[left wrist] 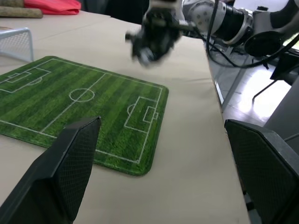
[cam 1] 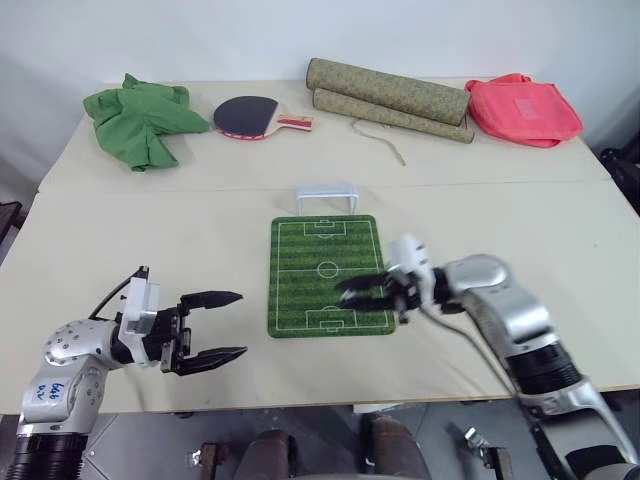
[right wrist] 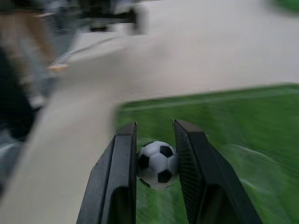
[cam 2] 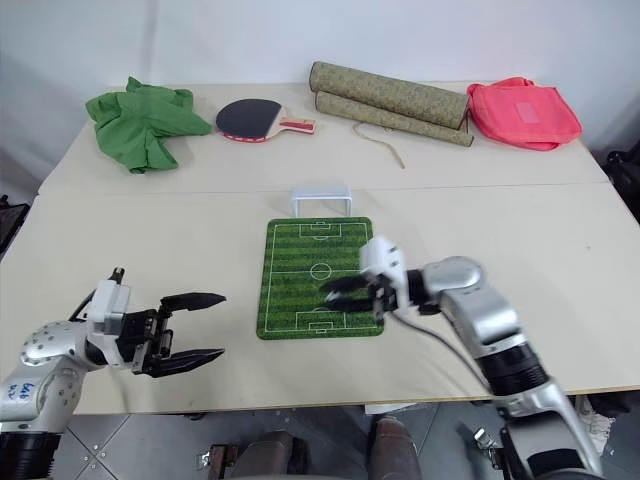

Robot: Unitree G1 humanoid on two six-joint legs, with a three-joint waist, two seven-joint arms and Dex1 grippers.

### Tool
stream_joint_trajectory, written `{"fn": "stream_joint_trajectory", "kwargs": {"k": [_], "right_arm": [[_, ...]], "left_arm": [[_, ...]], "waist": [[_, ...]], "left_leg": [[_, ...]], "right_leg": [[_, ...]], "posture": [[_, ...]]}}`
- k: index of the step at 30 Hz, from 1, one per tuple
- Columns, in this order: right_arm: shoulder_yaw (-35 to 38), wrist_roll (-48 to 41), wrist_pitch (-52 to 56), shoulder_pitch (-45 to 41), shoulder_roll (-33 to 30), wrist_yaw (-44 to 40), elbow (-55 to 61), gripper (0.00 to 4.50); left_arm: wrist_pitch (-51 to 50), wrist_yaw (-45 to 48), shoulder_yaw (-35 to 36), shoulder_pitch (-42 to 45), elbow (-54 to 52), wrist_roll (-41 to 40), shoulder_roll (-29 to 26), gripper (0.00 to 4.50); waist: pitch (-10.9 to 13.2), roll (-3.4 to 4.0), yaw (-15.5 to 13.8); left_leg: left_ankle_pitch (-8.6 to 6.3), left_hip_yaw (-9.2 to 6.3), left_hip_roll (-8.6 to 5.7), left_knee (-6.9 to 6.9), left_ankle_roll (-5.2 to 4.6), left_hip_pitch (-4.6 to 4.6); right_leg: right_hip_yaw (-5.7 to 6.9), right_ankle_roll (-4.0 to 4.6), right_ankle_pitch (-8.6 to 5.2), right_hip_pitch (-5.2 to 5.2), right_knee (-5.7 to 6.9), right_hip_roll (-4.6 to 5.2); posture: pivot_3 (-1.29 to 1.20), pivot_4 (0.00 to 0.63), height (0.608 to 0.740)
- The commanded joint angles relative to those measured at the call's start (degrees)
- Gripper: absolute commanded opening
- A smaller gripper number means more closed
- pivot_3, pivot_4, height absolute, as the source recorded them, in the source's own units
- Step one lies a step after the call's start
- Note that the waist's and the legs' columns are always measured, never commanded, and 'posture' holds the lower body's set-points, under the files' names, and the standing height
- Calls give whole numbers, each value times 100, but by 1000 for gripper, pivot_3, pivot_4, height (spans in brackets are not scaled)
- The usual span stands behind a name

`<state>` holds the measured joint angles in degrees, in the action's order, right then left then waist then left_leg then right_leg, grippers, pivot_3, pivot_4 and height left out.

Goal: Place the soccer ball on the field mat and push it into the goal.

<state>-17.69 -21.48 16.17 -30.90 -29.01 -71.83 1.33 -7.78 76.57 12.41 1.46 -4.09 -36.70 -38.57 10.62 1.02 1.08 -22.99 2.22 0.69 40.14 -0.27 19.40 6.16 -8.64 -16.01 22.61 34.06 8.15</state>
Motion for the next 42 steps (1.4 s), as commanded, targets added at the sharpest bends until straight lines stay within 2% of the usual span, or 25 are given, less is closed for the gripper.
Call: {"fn": "stream_joint_trajectory", "kwargs": {"k": [1,4,21,32,37,42], "right_arm": [[-154,277,-248,-184,181,-3,-157,804],[-376,560,-463,-291,387,-26,-566,804],[-262,856,-1072,-240,729,-66,-1784,804],[48,650,-1537,-271,830,-292,-1775,4419],[604,-20,-1228,-231,491,-571,-938,4465],[501,-186,-781,317,178,-541,50,4465]], "left_arm": [[245,73,38,-95,-82,60,36,4500],[216,17,105,-246,-122,67,-24,4500],[-20,-253,381,-448,-511,-103,-133,4500],[-73,-242,397,-415,-497,-96,-145,4500],[-32,-135,394,-456,-371,-82,-144,4500],[135,78,357,-446,-116,17,-142,4500]], "waist": [[0,0,4],[0,0,50],[-1,-1,67],[-1,-1,65],[0,0,53],[0,-1,51]], "left_leg": [[0,0,0,0,0,0],[0,-1,2,-1,0,-2],[0,0,6,-3,1,-7],[-1,0,5,-1,2,-9],[-1,-1,5,-1,2,-7],[-2,-4,7,-7,4,-7]], "right_leg": [[0,0,0,0,0,0],[1,0,0,0,1,-1],[0,1,0,1,4,-1],[-1,1,0,-2,4,-1],[-1,1,0,-1,4,-1],[4,3,-1,0,2,-1]], "posture": [[0,150,740],[0,150,740],[0,150,740],[0,150,740],[0,150,740],[0,150,740]]}}
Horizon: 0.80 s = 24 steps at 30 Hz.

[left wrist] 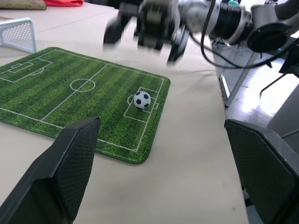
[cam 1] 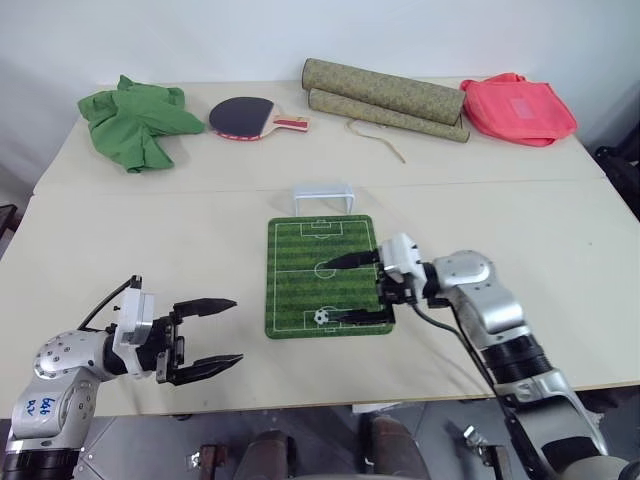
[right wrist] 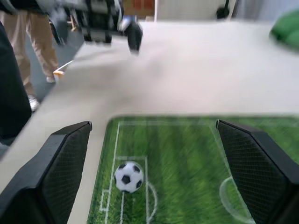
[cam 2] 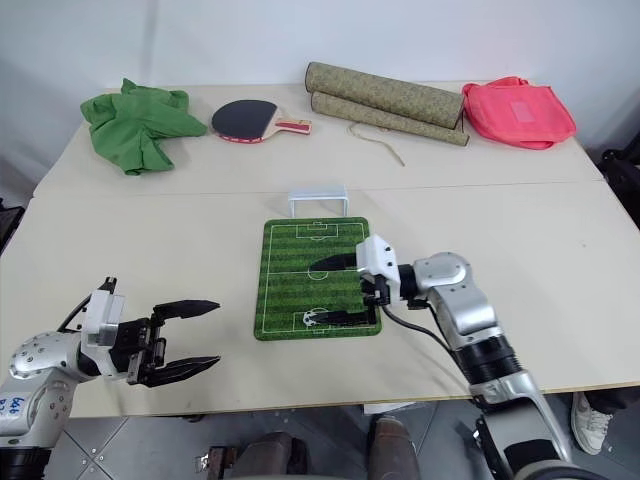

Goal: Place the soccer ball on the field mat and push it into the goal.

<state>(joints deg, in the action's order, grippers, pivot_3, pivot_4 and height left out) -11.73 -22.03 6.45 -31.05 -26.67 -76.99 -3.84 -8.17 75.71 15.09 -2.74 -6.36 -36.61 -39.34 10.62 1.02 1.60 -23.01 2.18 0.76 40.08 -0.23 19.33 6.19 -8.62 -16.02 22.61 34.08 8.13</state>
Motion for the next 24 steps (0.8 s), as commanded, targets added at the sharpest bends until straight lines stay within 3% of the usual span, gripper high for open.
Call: {"fn": "stream_joint_trajectory", "kwargs": {"k": [1,7,14,24], "right_arm": [[-200,-17,156,545,-20,126,735,4465],[-795,718,-223,1362,135,742,1200,2491],[-1138,1062,-220,1679,431,1288,1198,23],[-1055,1163,-521,1734,634,1690,832,23]], "left_arm": [[350,208,101,7,260,67,-16,4500],[804,501,164,127,768,63,-2,4500],[953,768,241,110,1089,68,-186,4500],[745,632,281,206,857,-60,-184,4500]], "waist": [[0,0,-1],[0,-1,-1],[-1,-3,1],[-2,-4,2]], "left_leg": [[-1,1,0,-1,1,0],[-1,8,-3,3,1,1],[-1,7,-1,2,1,-2],[-1,5,-1,2,1,-1]], "right_leg": [[2,1,-1,0,0,-1],[-3,1,0,1,1,0],[-3,2,-1,2,5,-1],[-3,3,-1,2,4,-1]], "posture": [[0,150,740],[0,150,740],[0,150,740],[0,150,740]]}}
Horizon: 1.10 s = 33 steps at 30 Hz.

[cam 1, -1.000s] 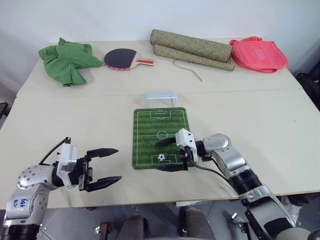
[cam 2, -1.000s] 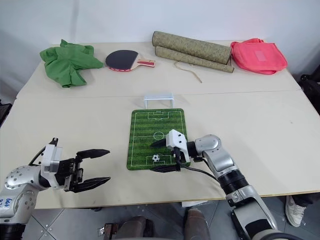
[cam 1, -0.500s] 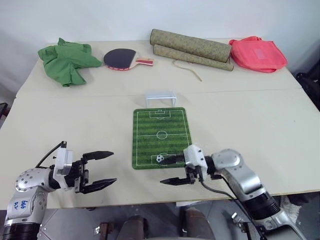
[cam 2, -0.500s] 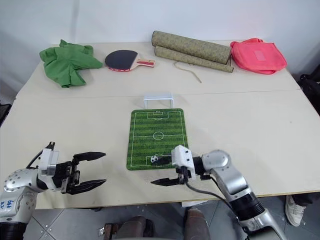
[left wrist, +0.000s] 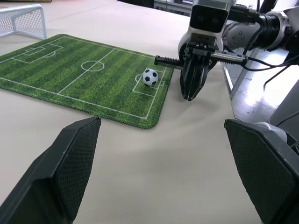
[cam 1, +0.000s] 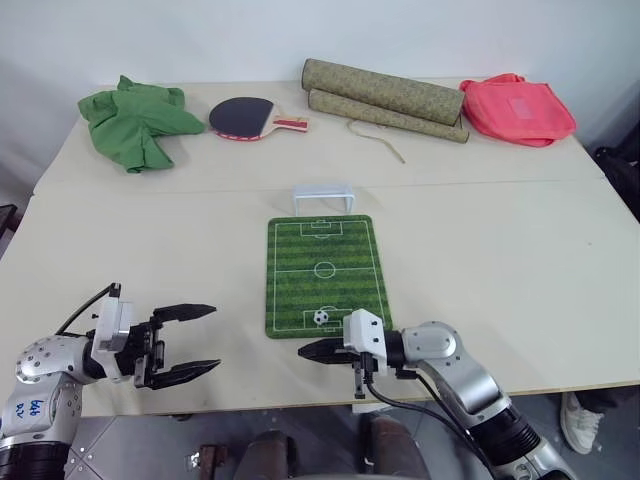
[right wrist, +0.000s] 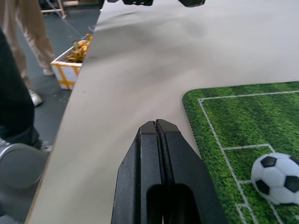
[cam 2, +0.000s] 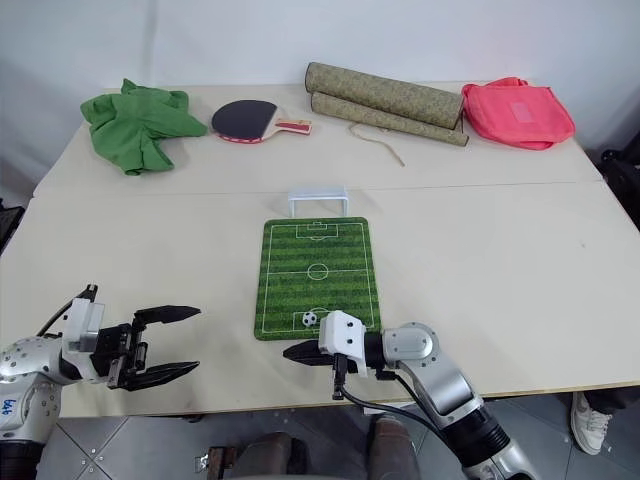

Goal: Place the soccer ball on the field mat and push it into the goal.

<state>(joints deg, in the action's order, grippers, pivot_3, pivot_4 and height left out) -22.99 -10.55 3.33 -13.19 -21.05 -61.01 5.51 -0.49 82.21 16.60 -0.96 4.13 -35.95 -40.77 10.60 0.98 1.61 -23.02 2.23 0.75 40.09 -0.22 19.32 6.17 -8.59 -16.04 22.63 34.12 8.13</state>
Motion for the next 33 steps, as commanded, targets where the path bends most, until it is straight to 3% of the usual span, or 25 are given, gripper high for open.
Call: {"fn": "stream_joint_trajectory", "kwargs": {"k": [1,13,18,26,31,33], "right_arm": [[113,37,-280,-151,82,103,-263,23],[758,-112,-549,-2152,167,-191,-1991,23],[856,-715,-24,-1663,-100,-779,-1187,23],[966,-839,163,-1233,-225,-749,-738,23],[1415,-1071,-58,-995,-439,-747,-557,23],[1922,-1408,35,-672,-691,-724,-357,23]], "left_arm": [[-27,-24,128,42,-187,-116,-37,4500],[-287,-255,57,33,-513,-183,121,4500],[-319,-289,81,-6,-569,-153,171,4500],[-295,-311,107,1,-525,-121,166,4500],[-210,-338,169,26,-465,-45,100,4500],[-122,-403,273,24,-371,12,64,4500]], "waist": [[0,0,2],[1,1,24],[0,0,1],[1,0,16],[1,0,-22],[1,0,-23]], "left_leg": [[0,1,0,0,0,0],[0,1,3,-1,1,-2],[0,-7,2,-4,0,6],[0,6,6,-1,1,1],[-1,1,3,1,1,3],[-1,1,3,0,0,5]], "right_leg": [[0,0,0,0,0,0],[2,7,-1,7,11,0],[15,7,-1,7,5,1],[13,6,-1,6,7,0],[14,6,-1,5,6,2],[15,6,-1,5,3,2]], "posture": [[0,150,740],[0,150,740],[0,150,740],[0,150,740],[0,150,740],[0,150,740]]}}
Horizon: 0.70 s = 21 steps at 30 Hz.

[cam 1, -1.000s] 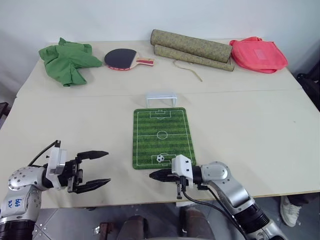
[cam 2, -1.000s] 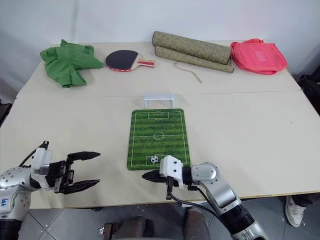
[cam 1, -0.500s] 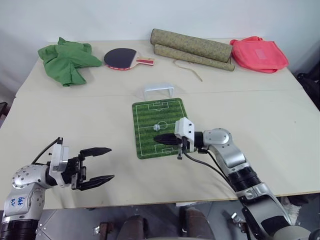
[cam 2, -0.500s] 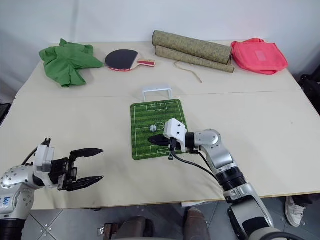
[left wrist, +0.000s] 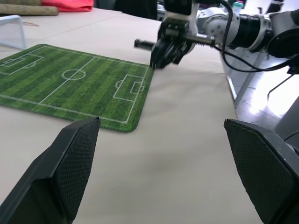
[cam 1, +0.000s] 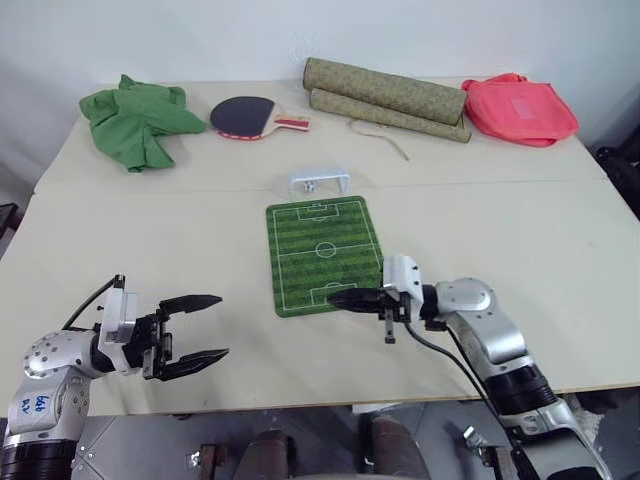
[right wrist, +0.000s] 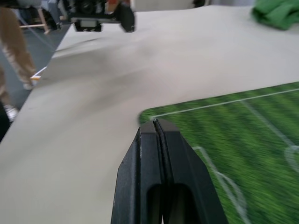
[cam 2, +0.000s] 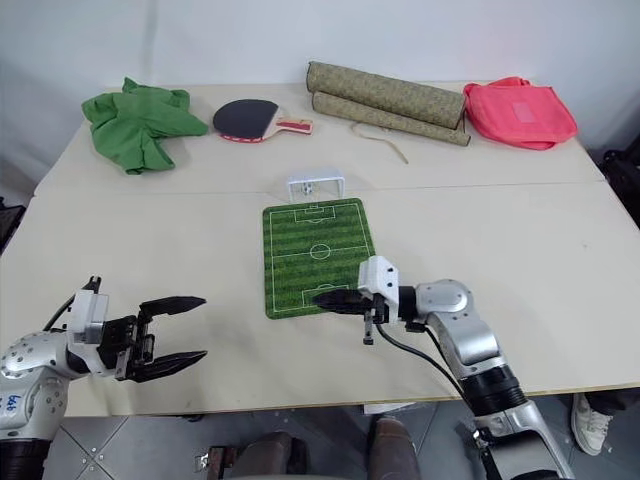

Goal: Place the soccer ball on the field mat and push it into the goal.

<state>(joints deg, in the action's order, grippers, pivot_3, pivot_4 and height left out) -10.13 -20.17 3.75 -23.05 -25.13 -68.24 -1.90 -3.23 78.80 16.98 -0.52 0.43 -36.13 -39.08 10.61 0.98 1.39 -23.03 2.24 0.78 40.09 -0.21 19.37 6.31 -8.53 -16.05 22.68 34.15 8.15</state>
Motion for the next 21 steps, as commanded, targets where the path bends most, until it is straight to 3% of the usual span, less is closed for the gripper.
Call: {"fn": "stream_joint_trajectory", "kwargs": {"k": [1,4,10,15,21], "right_arm": [[918,-593,44,488,-422,41,477,184],[1432,-825,99,890,-745,90,655,893],[2969,-843,-506,1795,-1408,334,762,2850],[3488,-1195,-959,2507,-1502,-83,943,4477],[3636,-1342,-852,2668,-1536,-19,764,4477]], "left_arm": [[184,-125,301,-13,46,47,-119,4500],[309,-244,404,-28,165,157,-152,4500],[370,-1189,784,232,379,354,-125,4500],[592,-1143,811,94,596,555,-265,4500],[755,-1296,875,130,719,550,-184,4500]], "waist": [[0,0,-11],[1,-1,-15],[1,-2,-15],[1,-3,-24],[2,-5,-4]], "left_leg": [[0,0,0,-1,0,0],[-1,0,0,-2,-2,4],[-1,6,1,-3,-2,-1],[-2,11,1,-12,-2,-6],[-2,17,3,-1,-2,-17]], "right_leg": [[0,0,0,0,-1,0],[2,0,0,0,-7,0],[0,-1,1,-3,-5,0],[-1,-2,1,-5,-12,-1],[-9,-2,3,-12,-4,0]], "posture": [[0,150,740],[0,150,740],[0,150,740],[0,150,740],[0,150,740]]}}
